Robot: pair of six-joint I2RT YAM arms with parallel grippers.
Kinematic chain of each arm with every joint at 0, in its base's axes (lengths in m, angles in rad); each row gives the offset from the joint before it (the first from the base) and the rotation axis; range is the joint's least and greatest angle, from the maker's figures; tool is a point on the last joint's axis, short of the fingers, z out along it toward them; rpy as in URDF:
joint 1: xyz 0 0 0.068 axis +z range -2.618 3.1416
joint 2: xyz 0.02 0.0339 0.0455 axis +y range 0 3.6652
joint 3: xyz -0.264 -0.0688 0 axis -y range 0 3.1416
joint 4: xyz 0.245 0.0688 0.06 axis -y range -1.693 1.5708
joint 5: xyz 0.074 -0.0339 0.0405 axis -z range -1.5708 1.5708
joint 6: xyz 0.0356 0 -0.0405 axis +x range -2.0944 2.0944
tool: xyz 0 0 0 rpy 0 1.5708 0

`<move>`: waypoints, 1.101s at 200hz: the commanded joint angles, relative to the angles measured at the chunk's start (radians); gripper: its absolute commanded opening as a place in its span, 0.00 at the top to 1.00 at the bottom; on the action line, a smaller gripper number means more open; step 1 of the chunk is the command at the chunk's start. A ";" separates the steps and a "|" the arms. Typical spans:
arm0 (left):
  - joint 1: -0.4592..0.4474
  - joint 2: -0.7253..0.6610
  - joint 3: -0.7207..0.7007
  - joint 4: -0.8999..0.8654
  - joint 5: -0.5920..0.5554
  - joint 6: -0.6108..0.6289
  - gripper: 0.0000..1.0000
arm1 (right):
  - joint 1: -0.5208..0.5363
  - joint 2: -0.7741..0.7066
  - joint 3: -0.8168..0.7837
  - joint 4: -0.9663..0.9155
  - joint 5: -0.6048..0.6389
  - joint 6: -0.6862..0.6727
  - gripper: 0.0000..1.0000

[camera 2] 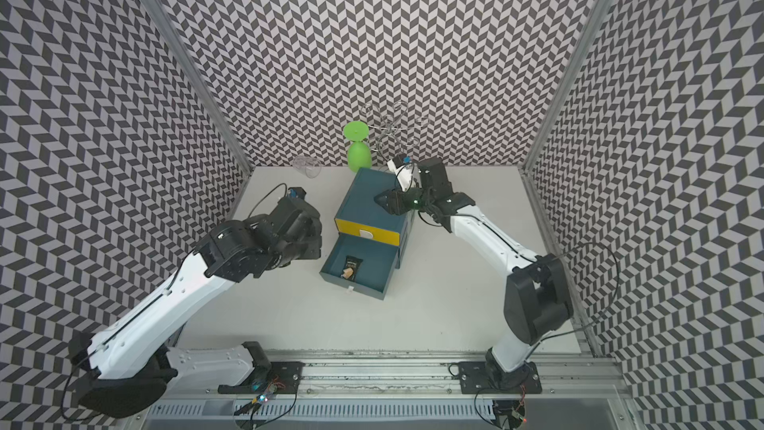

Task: Take the cookies out of the drawer
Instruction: Place the cookie at the center of the board.

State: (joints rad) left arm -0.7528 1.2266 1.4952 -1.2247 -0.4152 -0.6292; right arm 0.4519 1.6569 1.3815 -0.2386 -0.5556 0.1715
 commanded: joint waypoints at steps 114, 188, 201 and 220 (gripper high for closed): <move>0.605 0.173 -0.525 0.981 0.645 0.395 0.59 | -0.013 0.012 0.023 -0.167 0.056 0.005 0.46; 0.631 0.049 -0.586 1.096 0.739 0.308 0.36 | -0.013 -0.062 0.064 -0.209 0.094 0.008 0.46; 0.590 0.017 -0.560 1.064 0.757 0.303 0.36 | -0.013 -0.079 0.061 -0.208 0.092 0.014 0.45; 0.491 -0.010 -0.535 0.982 0.696 0.294 0.36 | -0.013 -0.105 0.062 -0.222 0.085 0.021 0.43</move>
State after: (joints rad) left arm -0.1642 1.2602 0.9127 -0.2024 0.2817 -0.3111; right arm 0.4454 1.6119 1.4376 -0.4427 -0.4812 0.1806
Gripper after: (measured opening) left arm 0.641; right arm 0.557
